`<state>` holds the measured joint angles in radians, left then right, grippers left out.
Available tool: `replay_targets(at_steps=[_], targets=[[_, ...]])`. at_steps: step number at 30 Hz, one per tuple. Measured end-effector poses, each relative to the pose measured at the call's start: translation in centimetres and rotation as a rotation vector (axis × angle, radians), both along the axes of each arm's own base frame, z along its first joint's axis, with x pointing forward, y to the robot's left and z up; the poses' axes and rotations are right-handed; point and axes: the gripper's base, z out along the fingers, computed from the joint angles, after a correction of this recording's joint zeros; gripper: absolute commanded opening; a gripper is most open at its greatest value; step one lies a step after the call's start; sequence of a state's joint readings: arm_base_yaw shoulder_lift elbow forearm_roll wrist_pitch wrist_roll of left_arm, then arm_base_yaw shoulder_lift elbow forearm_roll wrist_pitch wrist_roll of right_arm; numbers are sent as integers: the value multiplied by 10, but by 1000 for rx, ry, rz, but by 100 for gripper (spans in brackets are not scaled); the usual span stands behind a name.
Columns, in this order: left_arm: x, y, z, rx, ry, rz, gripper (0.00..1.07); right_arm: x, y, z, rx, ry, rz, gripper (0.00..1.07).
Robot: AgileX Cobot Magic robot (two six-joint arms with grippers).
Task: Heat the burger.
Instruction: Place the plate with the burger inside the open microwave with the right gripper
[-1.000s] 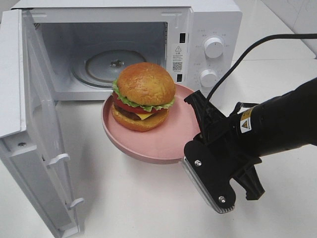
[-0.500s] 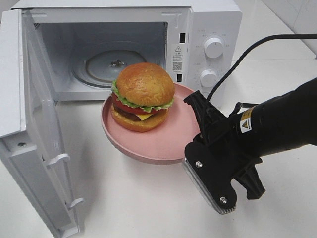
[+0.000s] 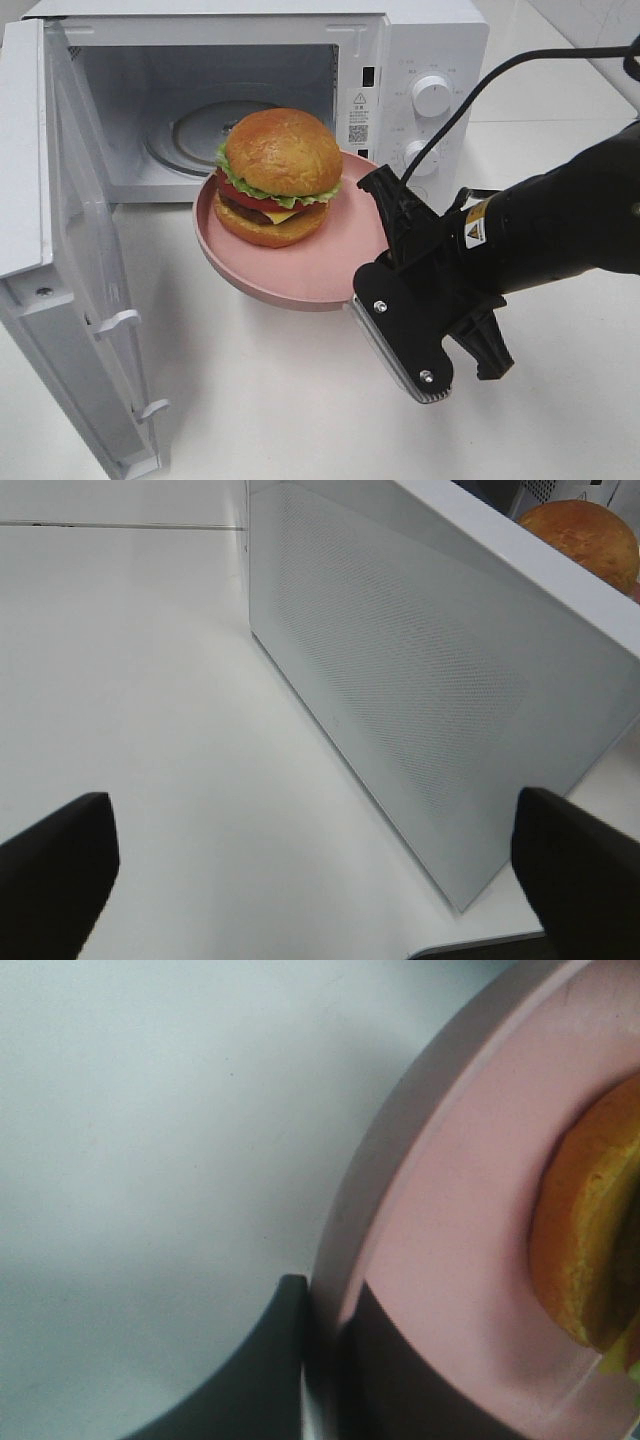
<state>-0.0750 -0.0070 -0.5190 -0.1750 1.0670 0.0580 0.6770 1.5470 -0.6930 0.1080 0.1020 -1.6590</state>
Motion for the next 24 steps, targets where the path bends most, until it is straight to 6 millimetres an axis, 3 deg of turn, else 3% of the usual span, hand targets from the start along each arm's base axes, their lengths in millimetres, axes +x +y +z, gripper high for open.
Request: replay_targets(at_steps=[24], targets=[[0,0,0,0,0,0,100,49,38,-3,12,15,-41,0]])
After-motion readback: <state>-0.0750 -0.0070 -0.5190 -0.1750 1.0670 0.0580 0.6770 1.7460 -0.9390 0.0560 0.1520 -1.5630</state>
